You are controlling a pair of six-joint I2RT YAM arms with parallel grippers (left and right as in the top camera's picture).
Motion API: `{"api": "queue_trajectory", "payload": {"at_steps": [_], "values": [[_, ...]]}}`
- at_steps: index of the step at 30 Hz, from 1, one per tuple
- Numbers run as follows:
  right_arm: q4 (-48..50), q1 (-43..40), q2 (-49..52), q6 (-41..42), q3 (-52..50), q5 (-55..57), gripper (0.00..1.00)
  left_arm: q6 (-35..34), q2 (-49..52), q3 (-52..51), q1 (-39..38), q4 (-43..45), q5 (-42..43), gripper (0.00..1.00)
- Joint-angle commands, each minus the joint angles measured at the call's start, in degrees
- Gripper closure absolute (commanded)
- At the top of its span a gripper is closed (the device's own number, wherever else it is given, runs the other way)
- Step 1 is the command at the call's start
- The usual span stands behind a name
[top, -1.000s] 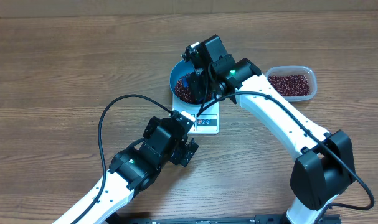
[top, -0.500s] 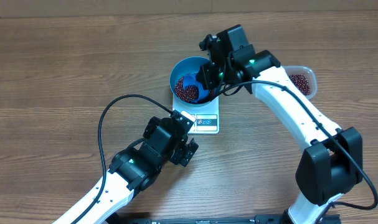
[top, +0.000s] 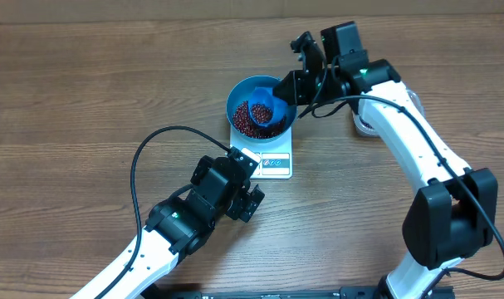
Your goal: Scoop item into bowl and weigh 150g on scale
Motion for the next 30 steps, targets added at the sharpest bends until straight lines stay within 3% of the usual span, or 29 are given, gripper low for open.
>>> {"api": "queue_trajectory", "payload": {"at_steps": [1,30], "values": [[0.22,-1.79,-0.04,0.76,1.14,-2.80,0.96,1.14,-0.39,-0.68,0.31,0.20,-0.79,0.00],[0.24,-2.25,-2.86,0.72,1.27,0.46,0.96,1.14,-0.39,-0.68,0.31,0.22,-0.76,0.00]]}}
